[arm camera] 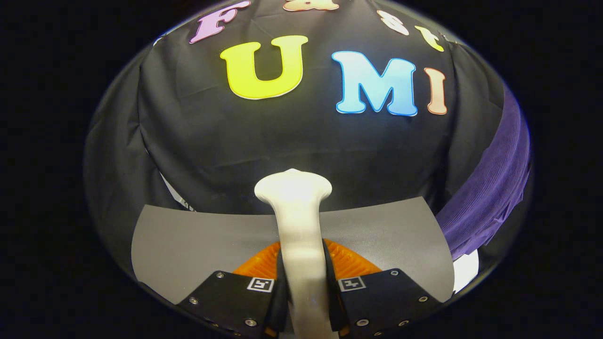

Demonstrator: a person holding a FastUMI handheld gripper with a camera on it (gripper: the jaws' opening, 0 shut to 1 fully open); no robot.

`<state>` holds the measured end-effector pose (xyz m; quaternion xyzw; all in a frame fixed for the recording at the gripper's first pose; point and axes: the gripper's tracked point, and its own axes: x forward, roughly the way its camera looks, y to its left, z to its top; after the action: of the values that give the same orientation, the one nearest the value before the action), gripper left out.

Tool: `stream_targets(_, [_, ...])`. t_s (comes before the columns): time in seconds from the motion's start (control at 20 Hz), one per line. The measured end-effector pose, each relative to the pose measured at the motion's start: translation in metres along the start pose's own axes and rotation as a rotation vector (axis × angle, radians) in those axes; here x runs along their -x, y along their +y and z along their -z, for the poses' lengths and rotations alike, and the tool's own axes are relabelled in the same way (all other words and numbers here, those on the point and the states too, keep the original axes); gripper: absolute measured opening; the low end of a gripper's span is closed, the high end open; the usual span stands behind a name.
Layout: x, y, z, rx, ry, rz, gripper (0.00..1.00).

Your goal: Iron the clothes twice with a garment steamer, once on the left side and once on the right side.

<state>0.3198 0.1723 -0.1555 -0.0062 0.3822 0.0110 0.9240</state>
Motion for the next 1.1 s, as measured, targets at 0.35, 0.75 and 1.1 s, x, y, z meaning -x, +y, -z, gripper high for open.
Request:
stream_targets(0.35, [0.093,-0.028,-0.040,-0.074,-0.341,-0.003,0.34])
stream_targets(0.75, [0.143,-0.084,-0.010,-0.062,-0.452,0.064,0.34])
stream_targets(1.1, [0.165,-0.143,0.035,0.007,-0.408,0.123,0.34])
